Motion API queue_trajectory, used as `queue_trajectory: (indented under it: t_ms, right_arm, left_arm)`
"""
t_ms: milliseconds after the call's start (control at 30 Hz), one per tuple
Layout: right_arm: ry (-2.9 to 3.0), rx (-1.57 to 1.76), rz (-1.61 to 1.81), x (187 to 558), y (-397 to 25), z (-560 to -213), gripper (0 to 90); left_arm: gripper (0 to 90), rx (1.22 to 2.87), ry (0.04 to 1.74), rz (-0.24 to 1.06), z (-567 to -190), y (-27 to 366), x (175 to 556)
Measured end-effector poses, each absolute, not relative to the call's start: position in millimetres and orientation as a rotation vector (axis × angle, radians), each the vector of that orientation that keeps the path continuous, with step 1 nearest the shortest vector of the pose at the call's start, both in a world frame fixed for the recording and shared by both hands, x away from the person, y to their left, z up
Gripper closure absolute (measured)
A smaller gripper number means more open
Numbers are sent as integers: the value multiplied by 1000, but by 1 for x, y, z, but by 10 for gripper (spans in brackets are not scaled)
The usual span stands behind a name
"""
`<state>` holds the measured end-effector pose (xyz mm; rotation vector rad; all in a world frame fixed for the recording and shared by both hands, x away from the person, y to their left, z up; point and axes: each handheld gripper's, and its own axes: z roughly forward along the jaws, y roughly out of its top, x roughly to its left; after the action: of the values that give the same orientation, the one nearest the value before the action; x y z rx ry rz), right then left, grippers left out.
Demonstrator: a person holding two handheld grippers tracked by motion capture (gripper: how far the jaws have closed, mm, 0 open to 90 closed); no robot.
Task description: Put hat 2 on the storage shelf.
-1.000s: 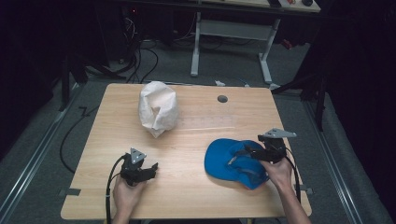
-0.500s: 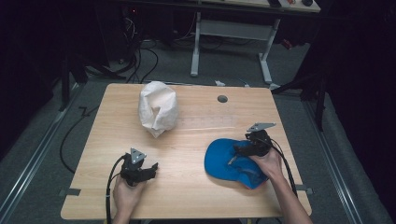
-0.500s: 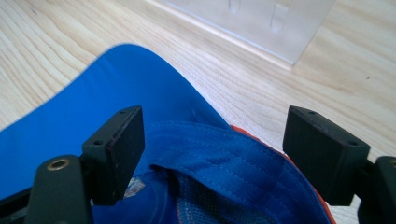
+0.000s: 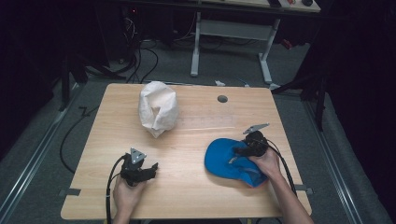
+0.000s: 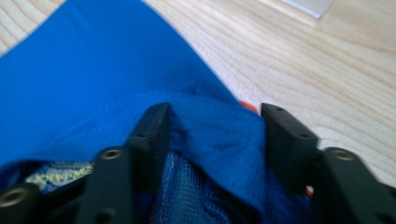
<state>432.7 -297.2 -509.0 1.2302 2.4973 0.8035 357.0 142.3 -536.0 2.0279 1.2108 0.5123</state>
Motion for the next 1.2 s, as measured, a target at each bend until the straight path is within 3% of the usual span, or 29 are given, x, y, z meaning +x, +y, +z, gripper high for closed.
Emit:
queue_trajectory:
  t_ms: [233, 500, 1200]
  right_arm:
    - [2500, 1245, 783, 429, -301, -509, 715]
    - [2503, 1331, 853, 426, -310, -507, 845]
    - [2396, 1643, 1123, 417, -315, -493, 868]
  left_arm:
    - [280, 2028, 1211, 513, -536, 142, 357]
    - [280, 2027, 1212, 513, -536, 142, 357]
    - [283, 2043, 1167, 509, -535, 138, 352]
